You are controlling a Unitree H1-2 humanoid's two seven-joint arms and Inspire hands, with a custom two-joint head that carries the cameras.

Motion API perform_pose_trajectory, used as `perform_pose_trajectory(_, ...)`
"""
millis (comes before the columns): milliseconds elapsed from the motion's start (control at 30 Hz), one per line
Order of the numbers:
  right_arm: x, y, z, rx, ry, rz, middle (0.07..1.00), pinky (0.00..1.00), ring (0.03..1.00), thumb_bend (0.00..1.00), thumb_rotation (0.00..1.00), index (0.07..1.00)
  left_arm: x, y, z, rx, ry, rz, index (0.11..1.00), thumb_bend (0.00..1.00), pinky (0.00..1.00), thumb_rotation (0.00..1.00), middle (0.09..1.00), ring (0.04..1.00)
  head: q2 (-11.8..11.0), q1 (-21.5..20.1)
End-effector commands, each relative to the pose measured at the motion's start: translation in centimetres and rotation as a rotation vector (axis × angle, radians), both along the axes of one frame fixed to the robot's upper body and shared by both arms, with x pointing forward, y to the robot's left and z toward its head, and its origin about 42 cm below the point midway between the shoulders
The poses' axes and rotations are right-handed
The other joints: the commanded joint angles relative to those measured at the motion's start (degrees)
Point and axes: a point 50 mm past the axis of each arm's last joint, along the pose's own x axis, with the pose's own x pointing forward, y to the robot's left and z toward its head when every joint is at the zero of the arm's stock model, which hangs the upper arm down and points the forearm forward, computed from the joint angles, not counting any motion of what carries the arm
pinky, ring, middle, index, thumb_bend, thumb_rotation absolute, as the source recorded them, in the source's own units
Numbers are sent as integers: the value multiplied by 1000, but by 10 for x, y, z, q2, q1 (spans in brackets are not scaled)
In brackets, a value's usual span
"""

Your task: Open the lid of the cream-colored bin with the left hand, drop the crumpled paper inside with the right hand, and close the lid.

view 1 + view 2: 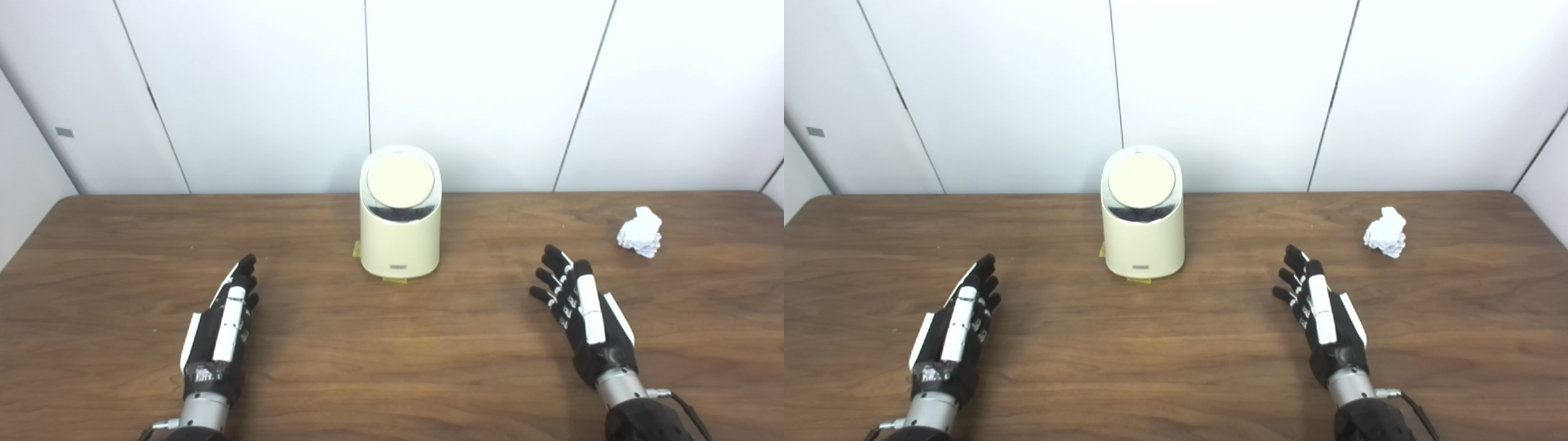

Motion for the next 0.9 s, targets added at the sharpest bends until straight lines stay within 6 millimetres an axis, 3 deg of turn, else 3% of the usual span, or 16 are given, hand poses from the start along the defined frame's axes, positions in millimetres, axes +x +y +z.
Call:
perform_pose_trajectory(0, 9, 2, 16, -1, -66, 15, 952, 852, 932, 640, 1000, 923, 9, -2, 15, -3, -80, -22, 946, 389, 1000, 782, 980, 997, 0, -1)
perform_pose_trajectory(433, 9, 3, 18, 3, -76, 17, 952, 851, 931, 641, 1000, 926, 9, -1, 15, 1, -72, -22, 956, 402, 1000, 769, 983, 994, -1, 1)
perform_pose_trajectory(567, 11, 4, 17, 14, -83, 22, 954, 862, 934, 643, 1000, 926, 11, 0, 19, 15, -75, -34, 972, 429, 999, 719, 985, 987, -6, -3)
perform_pose_trajectory(700, 12, 4, 18, 11, -92, 15, 953, 852, 929, 645, 1000, 928, 23, -1, 38, 77, -94, -32, 975, 489, 977, 511, 962, 962, -14, 4)
perform_pose_trajectory(867, 14, 4, 14, 16, -91, 14, 956, 855, 934, 654, 1000, 935, 55, -10, 79, 170, -149, -34, 971, 673, 963, 467, 948, 956, -29, 9)
